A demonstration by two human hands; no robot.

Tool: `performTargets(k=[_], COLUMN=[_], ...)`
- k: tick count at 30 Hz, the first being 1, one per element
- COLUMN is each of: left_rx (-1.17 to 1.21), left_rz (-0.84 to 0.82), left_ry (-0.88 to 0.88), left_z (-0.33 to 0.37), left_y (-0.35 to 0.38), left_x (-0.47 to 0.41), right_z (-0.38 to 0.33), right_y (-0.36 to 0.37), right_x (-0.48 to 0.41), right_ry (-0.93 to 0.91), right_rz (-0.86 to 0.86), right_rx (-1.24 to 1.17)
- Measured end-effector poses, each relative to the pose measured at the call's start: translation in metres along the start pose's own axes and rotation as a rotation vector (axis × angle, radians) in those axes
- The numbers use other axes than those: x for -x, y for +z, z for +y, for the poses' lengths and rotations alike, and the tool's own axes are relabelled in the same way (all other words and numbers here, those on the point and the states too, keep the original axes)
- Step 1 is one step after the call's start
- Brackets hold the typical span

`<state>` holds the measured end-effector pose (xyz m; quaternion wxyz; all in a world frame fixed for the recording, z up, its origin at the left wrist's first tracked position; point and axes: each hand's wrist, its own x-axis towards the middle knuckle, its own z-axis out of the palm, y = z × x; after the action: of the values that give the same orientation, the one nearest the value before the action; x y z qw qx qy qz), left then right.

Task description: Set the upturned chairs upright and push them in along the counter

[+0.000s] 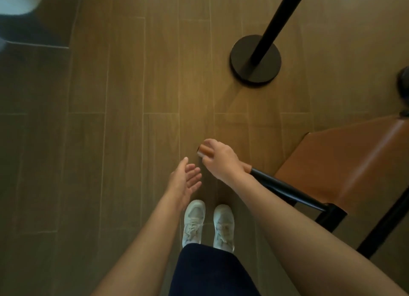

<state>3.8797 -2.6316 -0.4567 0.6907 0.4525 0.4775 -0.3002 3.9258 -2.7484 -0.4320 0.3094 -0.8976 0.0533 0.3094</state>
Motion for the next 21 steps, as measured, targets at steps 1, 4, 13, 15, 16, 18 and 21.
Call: performTargets(k=[1,4,13,15,16,18,21], left_rx=[-0.006,-0.006,0.053,0.033,0.024,0.017,0.009], left_rz=[-0.012,-0.020,-0.010,-0.012,-0.011,-0.007,-0.011], left_ry=[-0.004,-0.007,-0.073,-0.087,-0.096,-0.108,-0.117], left_z=[-0.001,0.001,-0.001,-0.004,-0.004,-0.005,-0.005], left_y=[0.000,-0.001,0.001,-0.001,-0.002,-0.002,0.000], left_x=[-0.004,-0.020,-0.054,-0.056,-0.057,-0.058,-0.054], right_z=[-0.001,-0.002,0.006,0.010,0.011,0.011,0.015], right_y=[0.003,0.019,0.049,0.052,0.053,0.053,0.050], right_x=[-0.005,-0.025,-0.059,-0.060,-0.061,-0.062,-0.058], right_ry=[-0.007,-0.030,0.020,0.012,0.010,0.014,0.037], right_rz=[0.009,0.012,-0.040,-0.035,-0.027,-0.008,0.045], right_rx=[0.049,0.223,0.500,0.516,0.516,0.506,0.467])
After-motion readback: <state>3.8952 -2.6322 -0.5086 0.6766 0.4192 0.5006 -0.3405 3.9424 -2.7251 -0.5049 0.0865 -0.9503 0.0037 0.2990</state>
